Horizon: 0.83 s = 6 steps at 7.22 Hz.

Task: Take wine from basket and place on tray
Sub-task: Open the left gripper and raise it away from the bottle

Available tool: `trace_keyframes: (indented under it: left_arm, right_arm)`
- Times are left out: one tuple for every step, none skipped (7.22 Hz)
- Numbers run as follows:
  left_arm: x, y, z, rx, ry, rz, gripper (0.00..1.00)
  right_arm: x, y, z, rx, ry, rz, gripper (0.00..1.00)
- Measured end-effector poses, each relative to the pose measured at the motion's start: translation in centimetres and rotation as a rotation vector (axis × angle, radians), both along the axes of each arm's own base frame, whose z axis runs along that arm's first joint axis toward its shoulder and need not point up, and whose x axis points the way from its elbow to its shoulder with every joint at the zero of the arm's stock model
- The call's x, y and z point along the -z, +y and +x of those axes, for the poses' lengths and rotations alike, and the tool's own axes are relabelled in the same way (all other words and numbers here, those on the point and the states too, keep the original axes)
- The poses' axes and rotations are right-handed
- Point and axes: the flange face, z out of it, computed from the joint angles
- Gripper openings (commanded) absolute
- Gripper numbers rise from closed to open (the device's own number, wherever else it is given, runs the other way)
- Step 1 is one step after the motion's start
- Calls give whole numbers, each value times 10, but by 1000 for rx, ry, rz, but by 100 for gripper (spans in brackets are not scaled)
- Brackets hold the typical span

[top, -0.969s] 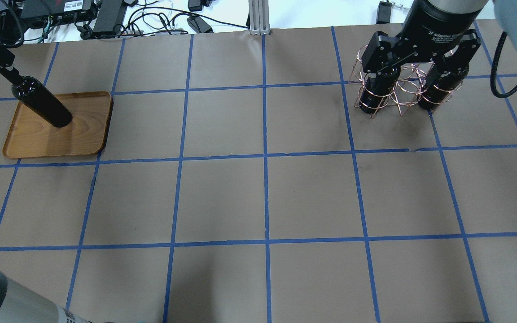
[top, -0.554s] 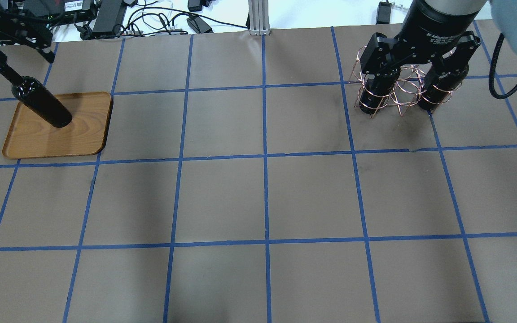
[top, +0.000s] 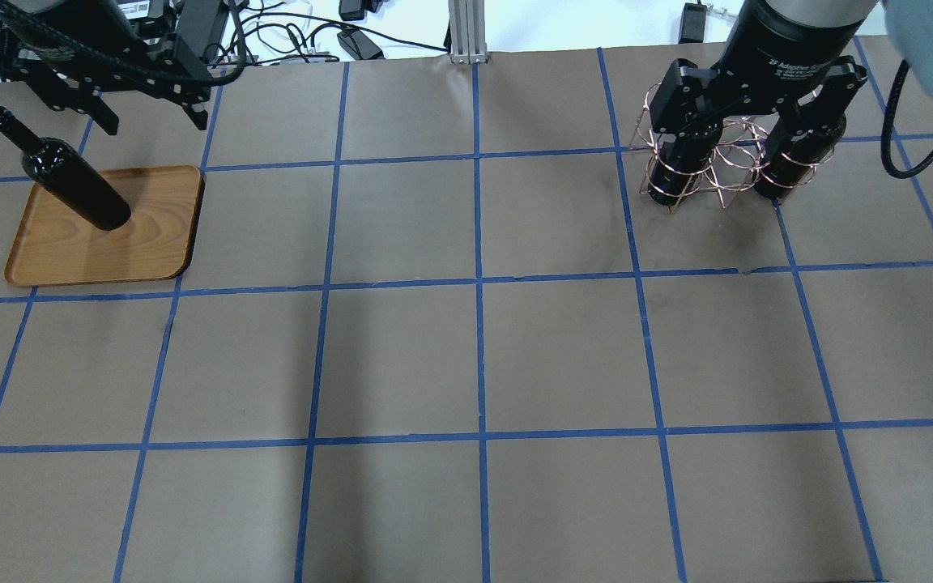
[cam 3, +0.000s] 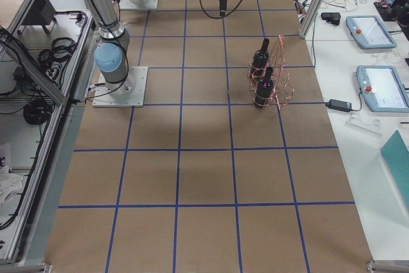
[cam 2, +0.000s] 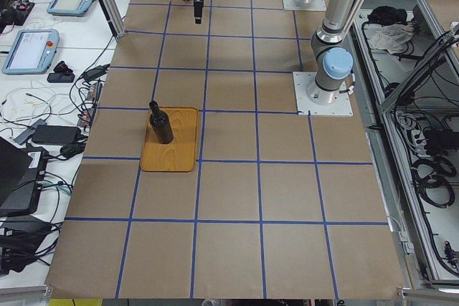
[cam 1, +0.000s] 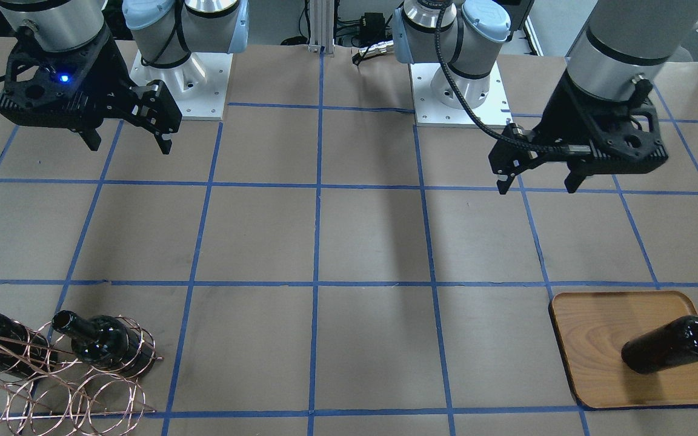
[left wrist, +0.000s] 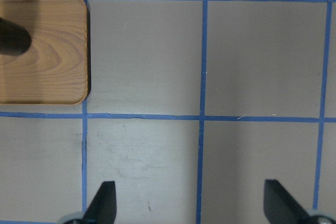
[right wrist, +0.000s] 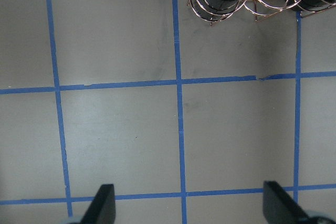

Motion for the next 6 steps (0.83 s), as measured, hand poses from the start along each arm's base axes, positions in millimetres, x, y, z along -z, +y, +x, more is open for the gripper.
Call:
trace_keyframes:
  left_arm:
    - [-1, 13, -16, -7, 3, -4, 100]
    - [-3, 24, -25, -3, 4, -6, 100]
    - [-4, 31, -28, 8, 3, -6, 100]
    - [-6, 36, -29, 20, -2, -7, 100]
    - [-7, 39, -29, 25, -4, -7, 100]
    - [-8, 41, -29, 27, -5, -4, 100]
  right_arm:
    - [0, 0, 0, 0, 0, 0, 100]
    - [0, 0, 0, 1, -1, -2, 100]
    - [-1, -1, 0, 1, 0, -7, 100]
    - [-1, -2, 0, 2, 0, -14, 100]
    - [-2, -2, 0, 2, 0, -20, 100]
    - [-2, -3, 0, 3, 0, -23, 100]
